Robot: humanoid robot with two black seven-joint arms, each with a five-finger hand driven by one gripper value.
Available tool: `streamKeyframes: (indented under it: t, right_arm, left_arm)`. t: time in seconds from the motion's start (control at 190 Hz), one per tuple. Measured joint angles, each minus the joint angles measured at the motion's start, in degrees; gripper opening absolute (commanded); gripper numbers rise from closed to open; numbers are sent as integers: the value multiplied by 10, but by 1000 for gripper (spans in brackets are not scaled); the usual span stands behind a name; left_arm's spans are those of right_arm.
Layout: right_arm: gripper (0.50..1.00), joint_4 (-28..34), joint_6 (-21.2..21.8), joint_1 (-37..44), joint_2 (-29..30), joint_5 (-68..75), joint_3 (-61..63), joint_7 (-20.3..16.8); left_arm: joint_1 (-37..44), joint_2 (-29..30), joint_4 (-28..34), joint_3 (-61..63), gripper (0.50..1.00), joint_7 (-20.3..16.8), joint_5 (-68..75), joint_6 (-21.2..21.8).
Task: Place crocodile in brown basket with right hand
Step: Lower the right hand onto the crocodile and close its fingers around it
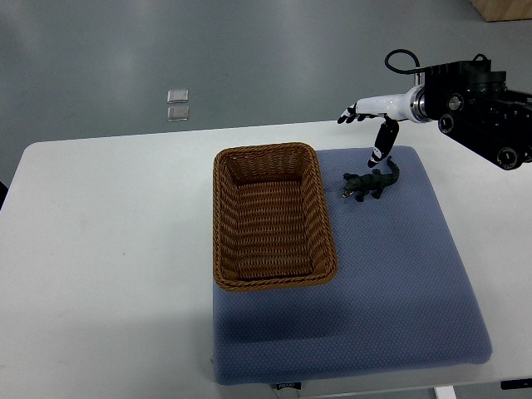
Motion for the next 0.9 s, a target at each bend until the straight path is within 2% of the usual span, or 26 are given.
streamKeyframes:
  t: [0.59, 0.901]
  right_arm:
    - [940, 12, -9, -51, 2, -2, -7, -1]
    - [934, -11, -44, -66, 4, -20, -20, -1]
  left_arm:
    - [0, 0, -1, 2, 1000, 1, 0, 0]
    - [0, 0, -1, 3, 1000, 1, 0, 0]
